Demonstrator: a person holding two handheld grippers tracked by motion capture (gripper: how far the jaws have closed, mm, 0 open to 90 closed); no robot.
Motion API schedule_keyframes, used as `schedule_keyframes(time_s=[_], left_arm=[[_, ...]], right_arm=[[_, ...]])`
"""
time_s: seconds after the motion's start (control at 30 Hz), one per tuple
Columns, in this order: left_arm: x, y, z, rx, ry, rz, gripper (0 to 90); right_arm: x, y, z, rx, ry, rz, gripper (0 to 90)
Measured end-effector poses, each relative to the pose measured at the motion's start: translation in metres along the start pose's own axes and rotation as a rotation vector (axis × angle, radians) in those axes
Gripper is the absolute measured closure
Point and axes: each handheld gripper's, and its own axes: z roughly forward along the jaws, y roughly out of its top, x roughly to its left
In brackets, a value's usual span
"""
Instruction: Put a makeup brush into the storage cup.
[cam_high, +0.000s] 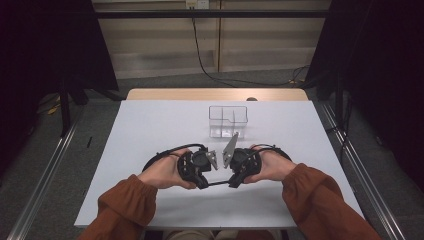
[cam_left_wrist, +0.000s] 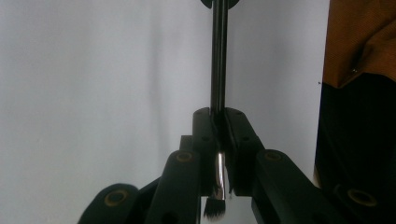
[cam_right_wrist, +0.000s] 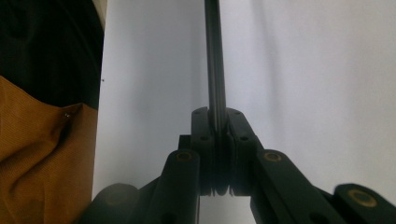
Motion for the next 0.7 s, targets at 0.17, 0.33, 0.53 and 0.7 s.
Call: schedule_keyframes(time_s=[0.17, 0.33, 0.53, 0.7], left_arm=[[0.002, -0.003, 0.0, -0.023, -0.014, -0.02, 82.5], [0.004, -0.007, -0.001, -0.06, -0.015, -0.031, 74.8], [0.002, -0.014, -0.002, -0.133, 0.028, -0.07, 61.3], [0.005, -0.02, -0.002, -0.196, 0.064, -0.081, 45.6]], right_arm=[[-0.001, -0.002, 0.0, -0.019, 0.018, 0.005, 83.6], [-0.001, -0.003, 0.0, -0.027, 0.003, 0.004, 83.6], [-0.001, -0.005, -0.002, -0.035, 0.009, 0.021, 83.6], [0.0, -0.009, -0.003, -0.048, 0.003, 0.035, 83.6]])
